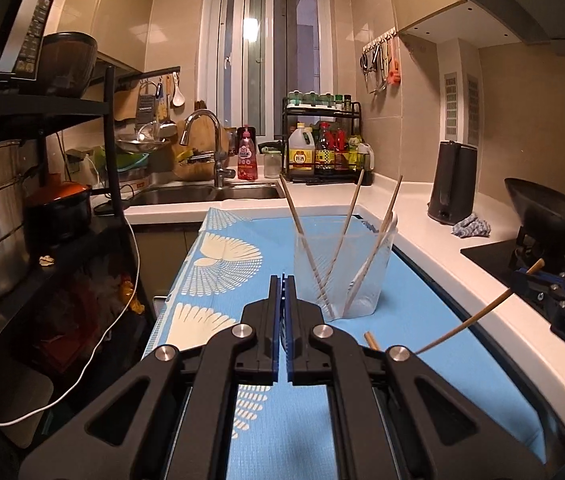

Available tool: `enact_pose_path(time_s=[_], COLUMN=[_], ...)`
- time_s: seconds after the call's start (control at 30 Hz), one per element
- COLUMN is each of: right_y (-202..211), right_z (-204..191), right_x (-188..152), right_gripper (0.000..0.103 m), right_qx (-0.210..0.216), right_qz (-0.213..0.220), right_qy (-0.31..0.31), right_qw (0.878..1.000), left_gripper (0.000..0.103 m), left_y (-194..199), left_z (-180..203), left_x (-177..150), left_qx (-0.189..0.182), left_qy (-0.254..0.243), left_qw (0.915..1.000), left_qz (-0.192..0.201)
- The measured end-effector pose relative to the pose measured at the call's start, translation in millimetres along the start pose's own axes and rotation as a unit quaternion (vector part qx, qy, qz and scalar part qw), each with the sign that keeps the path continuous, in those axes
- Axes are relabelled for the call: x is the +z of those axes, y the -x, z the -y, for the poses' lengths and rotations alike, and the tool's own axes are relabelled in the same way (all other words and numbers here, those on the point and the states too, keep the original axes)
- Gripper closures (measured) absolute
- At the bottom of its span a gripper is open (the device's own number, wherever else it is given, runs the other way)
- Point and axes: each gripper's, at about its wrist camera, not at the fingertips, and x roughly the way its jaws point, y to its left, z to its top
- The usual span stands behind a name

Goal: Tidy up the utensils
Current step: 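Lift the fork with the left tool while the right tool grasps a chopstick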

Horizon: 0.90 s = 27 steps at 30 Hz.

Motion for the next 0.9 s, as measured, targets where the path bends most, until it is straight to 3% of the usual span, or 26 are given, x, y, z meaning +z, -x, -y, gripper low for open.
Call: enact_pose_path(time_s=[0.23,0.5,0.9], right_y=[-5,-14,-32], right_z=[1,7,-9], right_x=[31,97,213], right_gripper=[0.097,0.097,0.097], right_qx=[0.014,0.051,0.064], right_qz=[-0.020,-0.029,0.026], right_qy=[-0.003,-0.016,0.006], right_qw=[1.000,0.998,0.998], left_gripper=[0.101,0.101,0.101], left_y=[-13,-41,-97], left_z=[-7,-12,-6], left_x=[42,102,193], left_qx=[-0.019,-0.035,-0.041], left_qy=[-0.002,-0.027,-0.033], left_qw=[0.9987,0.9945,0.9954], left_qz=[-0.048,-0.095,-0.080])
